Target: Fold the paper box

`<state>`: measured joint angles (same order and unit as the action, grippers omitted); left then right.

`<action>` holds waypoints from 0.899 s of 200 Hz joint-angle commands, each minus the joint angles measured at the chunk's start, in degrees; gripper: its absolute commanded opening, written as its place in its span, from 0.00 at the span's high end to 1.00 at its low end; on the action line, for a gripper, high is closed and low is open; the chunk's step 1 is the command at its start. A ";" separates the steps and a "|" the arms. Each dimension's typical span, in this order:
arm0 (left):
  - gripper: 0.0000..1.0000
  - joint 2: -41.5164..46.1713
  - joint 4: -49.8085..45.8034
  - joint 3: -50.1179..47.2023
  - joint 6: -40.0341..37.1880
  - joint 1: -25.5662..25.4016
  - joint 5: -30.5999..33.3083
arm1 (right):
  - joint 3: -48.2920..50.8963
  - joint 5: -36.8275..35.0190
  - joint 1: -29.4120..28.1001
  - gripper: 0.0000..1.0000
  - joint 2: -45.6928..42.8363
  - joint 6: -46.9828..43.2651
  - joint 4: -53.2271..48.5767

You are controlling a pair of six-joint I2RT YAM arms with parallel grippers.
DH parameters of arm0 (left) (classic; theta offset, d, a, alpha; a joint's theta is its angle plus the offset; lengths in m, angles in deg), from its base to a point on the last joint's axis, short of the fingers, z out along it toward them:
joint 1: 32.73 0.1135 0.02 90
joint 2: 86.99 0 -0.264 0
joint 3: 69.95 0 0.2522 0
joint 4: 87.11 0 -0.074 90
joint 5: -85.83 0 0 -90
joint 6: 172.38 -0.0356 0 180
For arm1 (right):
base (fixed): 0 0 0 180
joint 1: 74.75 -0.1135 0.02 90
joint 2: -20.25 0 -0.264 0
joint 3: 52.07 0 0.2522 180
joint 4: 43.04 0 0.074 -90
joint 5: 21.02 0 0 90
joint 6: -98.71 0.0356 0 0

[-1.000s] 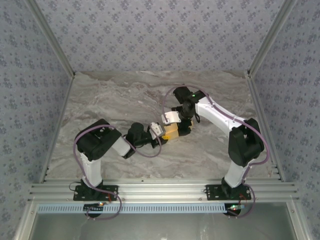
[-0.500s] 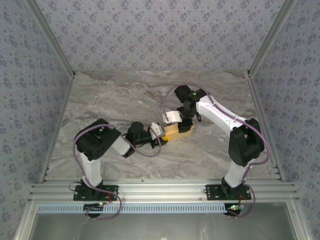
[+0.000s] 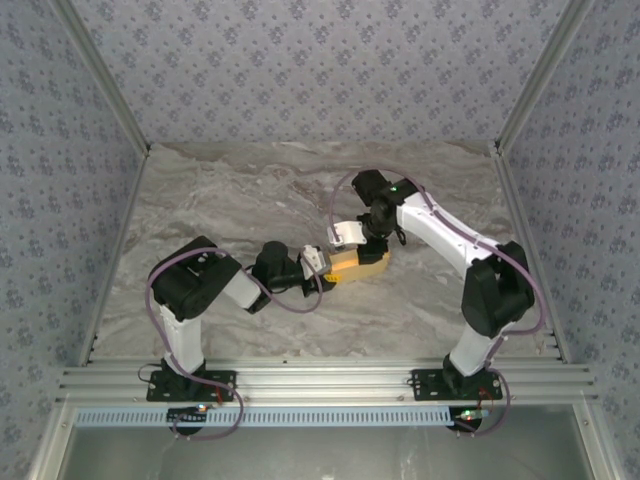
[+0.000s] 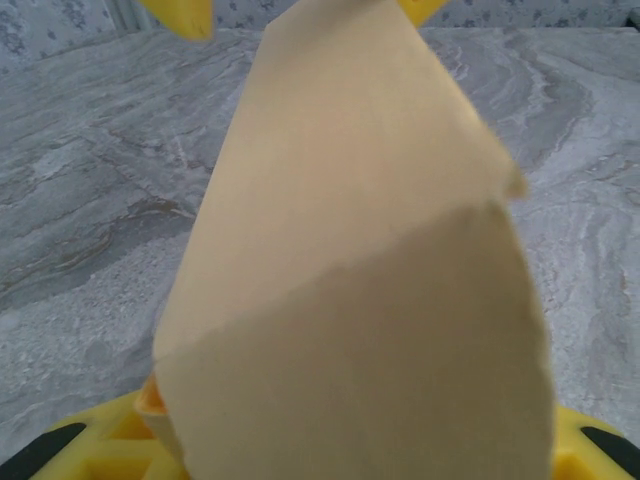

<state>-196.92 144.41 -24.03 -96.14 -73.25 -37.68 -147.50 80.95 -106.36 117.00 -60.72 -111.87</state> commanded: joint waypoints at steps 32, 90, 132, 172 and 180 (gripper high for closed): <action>0.68 2.05 -4.30 0.44 -2.06 -0.32 -5.08 | 7.14 -2.25 -2.88 0.47 -8.21 2.60 4.89; 0.68 2.97 -7.21 0.84 -3.59 -0.27 -7.73 | 10.20 -0.98 -3.89 0.26 -11.15 6.65 -2.03; 0.68 6.97 -17.79 2.21 -8.76 -0.27 -10.87 | 16.50 -2.29 -0.73 0.06 -15.59 6.31 -1.57; 0.68 6.77 -19.49 2.75 -9.71 -0.27 -11.27 | 20.47 -5.05 0.22 0.09 -14.40 6.54 1.16; 0.67 6.51 -18.89 2.71 -9.26 -0.23 -11.05 | 21.42 -5.96 0.38 0.11 -14.07 6.46 2.44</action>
<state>-191.22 128.54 -21.93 -103.86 -73.33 -46.45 -128.61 77.69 -106.47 101.81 -55.13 -110.67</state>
